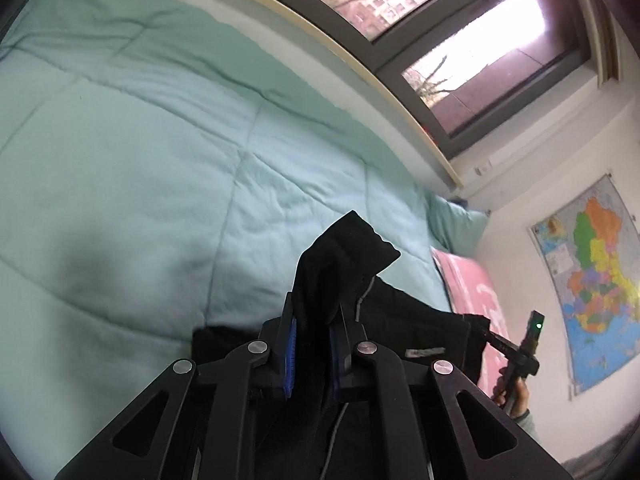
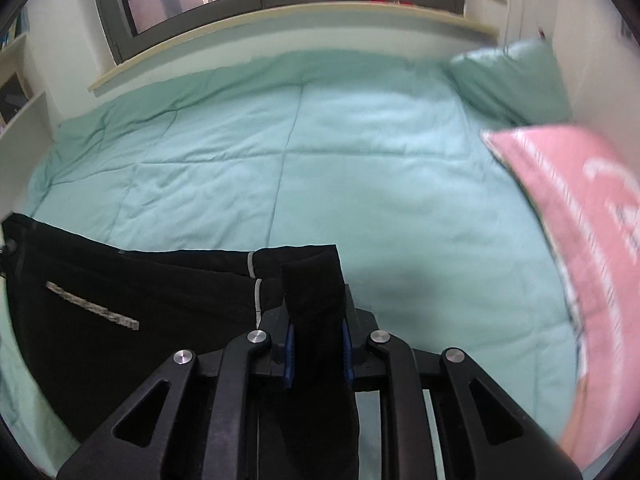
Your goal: Fold large clothes
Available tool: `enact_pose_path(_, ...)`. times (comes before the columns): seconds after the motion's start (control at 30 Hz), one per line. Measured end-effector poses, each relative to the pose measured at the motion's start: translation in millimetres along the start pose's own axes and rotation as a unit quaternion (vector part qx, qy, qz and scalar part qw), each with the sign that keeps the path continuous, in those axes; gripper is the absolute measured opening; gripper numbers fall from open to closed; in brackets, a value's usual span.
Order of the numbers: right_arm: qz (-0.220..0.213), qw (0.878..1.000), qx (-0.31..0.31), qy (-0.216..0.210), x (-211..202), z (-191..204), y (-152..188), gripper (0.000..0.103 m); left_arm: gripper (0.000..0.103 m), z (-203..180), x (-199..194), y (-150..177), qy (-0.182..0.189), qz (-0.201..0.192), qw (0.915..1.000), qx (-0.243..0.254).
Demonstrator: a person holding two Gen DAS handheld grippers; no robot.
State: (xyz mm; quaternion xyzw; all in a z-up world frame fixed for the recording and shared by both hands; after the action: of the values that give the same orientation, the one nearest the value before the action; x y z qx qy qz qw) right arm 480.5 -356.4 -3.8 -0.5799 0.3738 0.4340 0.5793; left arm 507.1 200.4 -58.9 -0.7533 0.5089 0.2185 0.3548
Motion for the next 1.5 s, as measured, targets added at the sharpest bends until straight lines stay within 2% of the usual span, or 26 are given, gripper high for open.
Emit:
enact_pose_path(0.07, 0.009, 1.0, 0.009, 0.004, 17, 0, -11, 0.02, 0.013, 12, 16, -7, -0.024, 0.007, 0.9996, -0.016)
enact_pose_path(0.13, 0.038, 0.999, 0.006, 0.022, 53, 2, -18, 0.02, 0.013, 35, 43, -9, -0.055, 0.032, 0.9968, -0.048)
enact_pose_path(0.2, 0.074, 0.997, 0.0, 0.037, 91, 6, -17, 0.02, 0.013, 66, 78, -4, -0.089, 0.08, 0.9886, -0.091)
enact_pose_path(0.27, 0.121, 0.992, 0.004, 0.035, 140, 7, -7, 0.02, 0.013, 103, 106, 9, -0.062, 0.121, 0.9772, -0.163)
enact_pose_path(0.37, 0.163, 0.986, 0.015, 0.028, 182, 7, 9, 0.02, 0.015, 143, 123, 22, 0.02, 0.115, 0.9624, -0.245)
enact_pose_path(0.43, 0.163, 0.986, 0.025, 0.032, 188, 7, 11, 0.022, 0.019, 152, 124, 24, 0.058, 0.114, 0.9546, -0.269)
enact_pose_path(0.5, 0.161, 0.986, 0.037, 0.032, 182, 3, 10, 0.028, 0.02, 157, 117, 25, 0.104, 0.119, 0.9437, -0.29)
enact_pose_path(0.53, 0.162, 0.986, 0.039, 0.033, 178, 1, 10, 0.03, 0.023, 155, 112, 26, 0.115, 0.122, 0.9416, -0.292)
enact_pose_path(0.57, 0.162, 0.985, 0.04, 0.034, 174, 0, 9, 0.03, 0.024, 153, 104, 26, 0.115, 0.129, 0.9422, -0.287)
enact_pose_path(0.6, 0.158, 0.986, 0.041, 0.036, 165, -2, 9, 0.03, 0.024, 148, 92, 25, 0.097, 0.133, 0.9469, -0.276)
enact_pose_path(0.67, 0.14, 0.988, 0.048, 0.039, 140, -5, 10, 0.033, 0.024, 134, 69, 24, 0.052, 0.122, 0.9612, -0.242)
enact_pose_path(0.7, 0.121, 0.991, 0.052, 0.037, 119, -6, 12, 0.035, 0.024, 125, 51, 24, 0.015, 0.114, 0.9698, -0.215)
enact_pose_path(0.73, 0.11, 0.992, 0.053, 0.036, 107, -5, 14, 0.046, 0.024, 121, 39, 23, -0.007, 0.11, 0.9733, -0.201)
enact_pose_path(0.77, 0.095, 0.993, 0.056, 0.034, 89, -5, 17, 0.058, 0.024, 111, 22, 25, -0.046, 0.102, 0.977, -0.182)
enact_pose_path(0.87, 0.06, 0.996, 0.06, 0.015, 40, 8, 30, 0.064, 0.024, 74, -1, 29, -0.113, 0.091, 0.9826, -0.116)
enact_pose_path(0.93, 0.046, 0.998, 0.051, -0.008, 14, 24, 44, 0.064, 0.025, 37, -8, 44, -0.127, 0.093, 0.9858, -0.059)
enact_pose_path(1.0, 0.051, 0.996, 0.054, -0.044, 2, 44, 64, 0.064, 0.025, 1, 2, 63, -0.106, 0.104, 0.9888, -0.018)
enact_pose_path(1.07, 0.063, 0.995, 0.044, -0.069, 3, 66, 81, 0.064, 0.025, -36, 24, 85, -0.084, 0.13, 0.9878, 0.014)
enact_pose_path(1.2, 0.084, 0.996, -0.011, -0.031, 14, 115, 111, 0.064, 0.025, -94, 72, 129, -0.071, 0.165, 0.9807, 0.076)
enact_pose_path(1.27, 0.09, 0.995, -0.025, -0.037, 22, 130, 121, 0.064, 0.025, -109, 90, 149, -0.072, 0.182, 0.9757, 0.098)
enact_pose_path(1.3, 0.092, 0.994, -0.031, -0.043, 25, 137, 125, 0.064, 0.025, -113, 99, 157, -0.081, 0.188, 0.9731, 0.106)
enact_pose_path(1.37, 0.096, 0.993, -0.04, -0.047, 31, 149, 134, 0.064, 0.025, -117, 119, 172, -0.125, 0.193, 0.9639, 0.134)
enact_pose_path(1.43, 0.101, 0.993, -0.043, -0.051, 40, 151, 139, 0.064, 0.025, -108, 136, 183, -0.189, 0.189, 0.9522, 0.147)
enact_pose_path(1.47, 0.107, 0.992, -0.044, -0.057, 46, 154, 143, 0.064, 0.025, -103, 142, 185, -0.2, 0.187, 0.9514, 0.141)
enact_pose_path(1.5, 0.115, 0.991, -0.047, -0.055, 57, 156, 147, 0.064, 0.025, -92, 148, 185, -0.19, 0.187, 0.9564, 0.119)
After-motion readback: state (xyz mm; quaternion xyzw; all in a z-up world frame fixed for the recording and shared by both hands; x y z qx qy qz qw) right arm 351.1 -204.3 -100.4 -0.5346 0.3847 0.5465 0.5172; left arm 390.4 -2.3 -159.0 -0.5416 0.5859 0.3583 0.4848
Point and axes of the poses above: each gripper's, at about its wrist camera, not at the fingertips, and x roughly the way its jaws point, z to its left, y to its underside, the point moved 4 cm from there along x, roughly the way its jaws point, and after that the axes turned 14 degrees about z, right-handed, at the moved point
